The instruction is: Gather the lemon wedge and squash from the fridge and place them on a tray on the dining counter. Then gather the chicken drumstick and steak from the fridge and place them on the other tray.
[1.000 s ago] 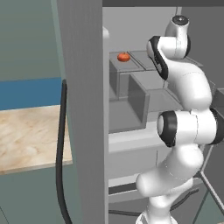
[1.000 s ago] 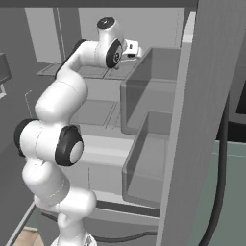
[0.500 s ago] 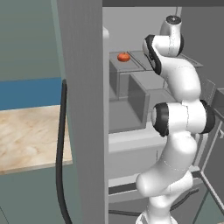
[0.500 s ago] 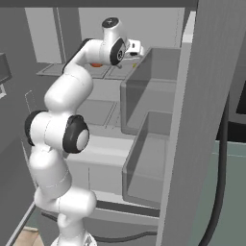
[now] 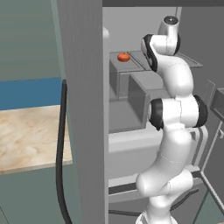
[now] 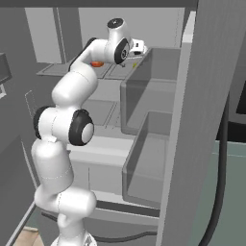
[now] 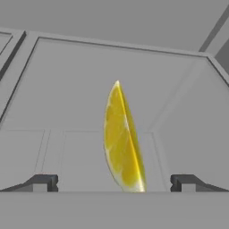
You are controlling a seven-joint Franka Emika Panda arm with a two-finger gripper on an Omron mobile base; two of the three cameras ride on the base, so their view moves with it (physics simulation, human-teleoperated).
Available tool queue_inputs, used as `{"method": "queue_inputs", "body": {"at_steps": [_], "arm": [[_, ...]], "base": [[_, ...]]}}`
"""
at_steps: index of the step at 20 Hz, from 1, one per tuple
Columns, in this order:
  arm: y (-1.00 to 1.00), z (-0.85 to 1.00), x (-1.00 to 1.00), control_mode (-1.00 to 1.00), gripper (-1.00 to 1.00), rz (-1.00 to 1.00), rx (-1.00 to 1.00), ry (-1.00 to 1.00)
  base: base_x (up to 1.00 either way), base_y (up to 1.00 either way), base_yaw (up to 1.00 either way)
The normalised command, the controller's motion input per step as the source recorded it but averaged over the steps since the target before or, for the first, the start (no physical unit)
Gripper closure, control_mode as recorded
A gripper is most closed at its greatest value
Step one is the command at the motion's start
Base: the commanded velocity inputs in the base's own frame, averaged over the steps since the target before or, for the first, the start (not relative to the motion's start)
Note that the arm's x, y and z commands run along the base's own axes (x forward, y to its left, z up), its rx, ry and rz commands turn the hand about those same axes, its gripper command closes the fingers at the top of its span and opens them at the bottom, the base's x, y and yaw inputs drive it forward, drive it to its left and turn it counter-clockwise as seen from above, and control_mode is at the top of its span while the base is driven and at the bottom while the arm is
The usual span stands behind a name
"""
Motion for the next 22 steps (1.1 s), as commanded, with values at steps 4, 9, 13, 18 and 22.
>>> {"method": "queue_inputs", "body": {"at_steps": [4,9,13,18,22], "arm": [[-0.07,0.00,0.29,-1.00,-1.00,0.00,0.00,0.01],[-0.03,-0.04,0.28,-1.00,-1.00,0.00,0.00,0.01],[0.00,-0.25,0.05,-1.00,-1.00,0.00,0.00,0.00],[0.00,-0.29,0.00,-1.00,-1.00,0.00,0.00,0.00],[0.00,-0.45,-0.03,-1.00,1.00,0.00,-0.02,0.06]], "base": [[0.00,0.00,0.00],[0.00,0.00,0.00],[0.00,0.00,0.00],[0.00,0.00,0.00],[0.00,0.00,0.00]]}}
